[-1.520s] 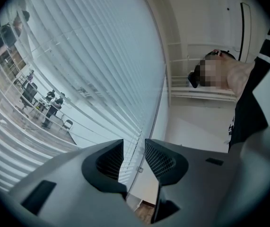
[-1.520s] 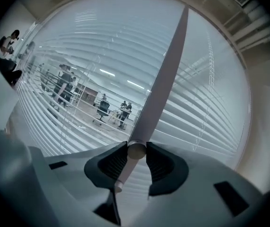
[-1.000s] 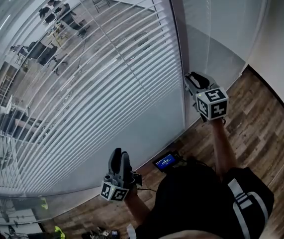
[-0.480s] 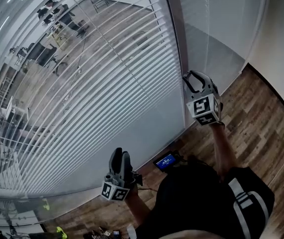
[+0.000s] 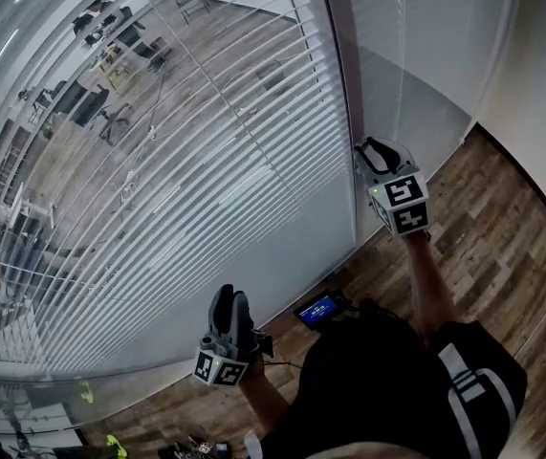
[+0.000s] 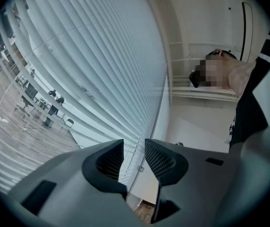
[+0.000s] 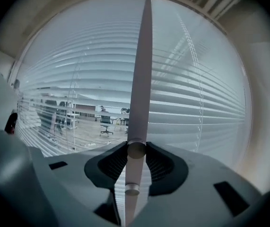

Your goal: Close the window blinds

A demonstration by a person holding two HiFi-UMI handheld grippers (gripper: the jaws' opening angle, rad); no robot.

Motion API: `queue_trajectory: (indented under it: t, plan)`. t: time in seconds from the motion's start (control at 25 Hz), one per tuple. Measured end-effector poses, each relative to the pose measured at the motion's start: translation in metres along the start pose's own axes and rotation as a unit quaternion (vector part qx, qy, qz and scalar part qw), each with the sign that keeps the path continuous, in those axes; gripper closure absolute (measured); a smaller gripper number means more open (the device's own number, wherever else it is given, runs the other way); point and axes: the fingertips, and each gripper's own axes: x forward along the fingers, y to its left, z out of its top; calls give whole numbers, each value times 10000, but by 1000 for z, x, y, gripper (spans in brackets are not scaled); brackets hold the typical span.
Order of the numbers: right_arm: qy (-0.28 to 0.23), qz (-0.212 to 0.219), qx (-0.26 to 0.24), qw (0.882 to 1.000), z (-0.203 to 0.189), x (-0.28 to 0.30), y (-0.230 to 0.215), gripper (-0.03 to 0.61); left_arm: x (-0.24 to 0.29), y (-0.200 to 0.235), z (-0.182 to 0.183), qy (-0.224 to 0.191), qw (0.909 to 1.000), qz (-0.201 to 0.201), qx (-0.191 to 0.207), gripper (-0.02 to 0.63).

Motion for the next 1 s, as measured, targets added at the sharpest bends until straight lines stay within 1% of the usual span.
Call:
queue_trajectory:
  t: [0.08,0.2,0.24,0.28,0.32,0.4,0.44,0.52,0.56,0.64,0.72,0.8,0.84,0.92,1.0]
  plan:
    - [-16,90,324,9994,0,0,-1,448,0,-1,1,1,10000,-1,4,476]
    - [-66,291,896,9955,-1,0,-2,448,-1,-1,1,1,10000,4,8,476]
    - [-88,339,985,9945,-1,0,-3,448,-2,-1,1,-1,10000,4,7,476]
    - [-102,361,941,9949,-1,0,-2,448,-1,-1,2,-3,10000,1,7,476]
    - [-96,348,745,9966,-1,1,-2,448,-1,-1,2,-3,10000,-5,9,476]
    - [-5,222,38,9997,-2,1,2,448,-1,-2,2,7,10000,-14,17,476]
    - [38,124,-334,9994,-2,1,4,441,-1,-2,2,10,10000,-14,21,476]
    - [73,-102,-937,9955,1,-1,7,414,-1,-2,2,6,10000,-13,30,476]
    - [79,-215,-1147,9931,2,-2,7,411,-2,-2,3,3,10000,-12,33,476]
    - [98,-423,-1396,9893,4,-3,6,412,-3,-3,3,0,10000,0,33,476]
    - [139,-567,-1529,9865,5,-2,3,413,-4,-2,2,-3,10000,22,33,476]
    - [163,-589,-1557,9859,5,-1,2,445,-5,-1,2,-4,10000,39,32,476]
    - [171,-571,-1524,9865,4,-1,1,446,-5,-1,2,-6,10000,46,31,476]
    - [186,-469,-1344,9896,1,0,2,447,-6,-1,2,-16,10000,57,27,476]
    - [197,-305,-933,9950,-2,1,2,448,-6,-2,2,-16,10000,64,21,476]
